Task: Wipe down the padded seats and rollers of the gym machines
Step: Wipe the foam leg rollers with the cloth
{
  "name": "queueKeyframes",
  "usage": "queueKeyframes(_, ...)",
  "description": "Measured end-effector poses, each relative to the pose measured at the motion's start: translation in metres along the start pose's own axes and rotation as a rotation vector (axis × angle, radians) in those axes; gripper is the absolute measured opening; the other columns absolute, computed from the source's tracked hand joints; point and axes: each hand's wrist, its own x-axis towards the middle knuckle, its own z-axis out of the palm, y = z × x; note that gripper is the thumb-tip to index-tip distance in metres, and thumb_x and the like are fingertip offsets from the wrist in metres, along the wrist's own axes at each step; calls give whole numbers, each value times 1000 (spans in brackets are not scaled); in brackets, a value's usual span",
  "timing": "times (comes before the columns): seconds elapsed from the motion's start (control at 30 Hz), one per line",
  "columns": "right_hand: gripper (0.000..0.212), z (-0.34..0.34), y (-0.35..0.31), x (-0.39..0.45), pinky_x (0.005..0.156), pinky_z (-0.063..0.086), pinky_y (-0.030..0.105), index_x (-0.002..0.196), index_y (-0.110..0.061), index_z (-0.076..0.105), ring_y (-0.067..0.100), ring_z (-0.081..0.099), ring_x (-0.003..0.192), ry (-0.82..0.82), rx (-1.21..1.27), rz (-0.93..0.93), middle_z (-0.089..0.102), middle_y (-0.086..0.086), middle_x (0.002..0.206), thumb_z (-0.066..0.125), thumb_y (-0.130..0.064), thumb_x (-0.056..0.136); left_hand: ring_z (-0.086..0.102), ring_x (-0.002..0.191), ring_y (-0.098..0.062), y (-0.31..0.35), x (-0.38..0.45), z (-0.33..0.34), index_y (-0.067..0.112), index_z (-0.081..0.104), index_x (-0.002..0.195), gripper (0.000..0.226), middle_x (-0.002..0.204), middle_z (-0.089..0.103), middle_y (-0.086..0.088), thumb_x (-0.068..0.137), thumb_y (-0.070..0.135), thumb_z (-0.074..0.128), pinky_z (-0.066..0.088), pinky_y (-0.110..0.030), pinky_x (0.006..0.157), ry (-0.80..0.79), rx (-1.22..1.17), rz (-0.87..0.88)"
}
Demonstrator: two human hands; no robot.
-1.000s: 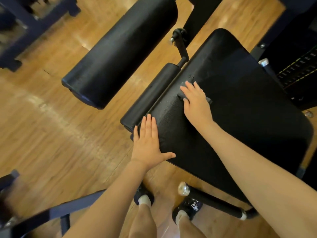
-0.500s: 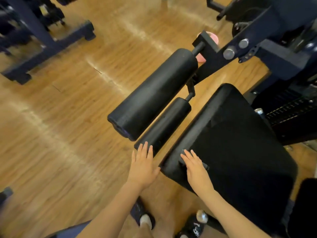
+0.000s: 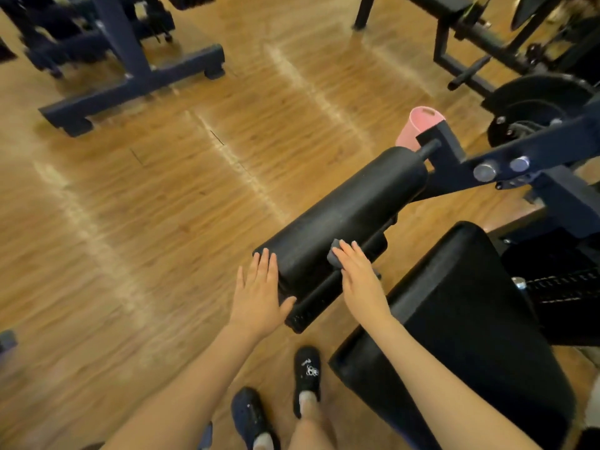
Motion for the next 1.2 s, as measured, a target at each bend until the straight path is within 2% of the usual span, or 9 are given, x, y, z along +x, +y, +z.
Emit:
queueKeyframes(0.37,46,-52,19,101,114,16,31,142,-13,35,16,11,143,-14,-141,-28,27,1,152,37,-3,97,-13,145,-26,24,25,2,6,-8,149,98,157,-11,-12,87,64,41,-5,-38,118,23,-78,-70)
queueKeyframes(0.43,49,-47,12,111,114,12,30,143,-15,33,16,10,143,-59,-202,-107,26,1,152,39,-2,96,0,145,-29,26,24,5,3,6,149,100,157,4,-15,82,64,49,1,-40,117,24,-49,-74)
queueKeyframes(0.53,57,-17,-8,111,113,3,30,145,-17,27,18,7,144,-254,-331,-403,20,0,155,44,-3,93,32,138,-32,25,28,10,-1,35,142,95,148,34,-19,73,60,56,19,-43,116,15,-22,-98)
queueKeyframes(0.63,58,0,-2,111,112,6,32,142,-14,35,22,19,142,-315,-408,-592,31,4,151,52,-3,88,44,130,-32,25,32,12,-2,45,135,90,140,46,-19,70,59,51,29,-45,110,23,-15,-133)
queueKeyframes(0.7,55,-10,16,125,110,12,34,137,-13,44,24,31,137,-272,-387,-572,42,6,144,56,-2,84,45,130,-32,28,38,12,-3,45,135,91,139,47,-20,71,62,52,32,-49,106,26,9,-149)
queueKeyframes(0.8,48,-44,53,159,112,18,37,133,-8,49,27,34,135,-184,-361,-414,47,9,140,53,1,85,39,133,-35,33,48,10,-4,40,138,99,143,41,-22,71,65,61,24,-48,108,-1,27,-164)
queueKeyframes(0.97,39,-111,110,225,106,29,48,123,-1,55,35,37,130,-51,-402,-171,51,17,133,45,7,86,18,142,-30,33,54,9,-1,23,146,102,153,22,-19,76,70,41,13,-43,114,9,41,-161)
queueKeyframes(1.1,31,-124,122,252,102,33,47,118,1,57,34,43,120,24,-388,-29,56,17,124,47,-5,89,10,144,-27,33,54,6,2,15,149,104,156,13,-16,76,76,24,5,-40,115,-1,41,-162)
queueKeyframes(1.2,35,-104,107,239,105,32,46,120,-2,58,32,42,124,64,-383,-28,55,13,128,47,-19,92,-3,143,-21,33,54,5,5,5,150,105,158,4,-13,74,77,20,-2,-36,114,-32,33,-161)
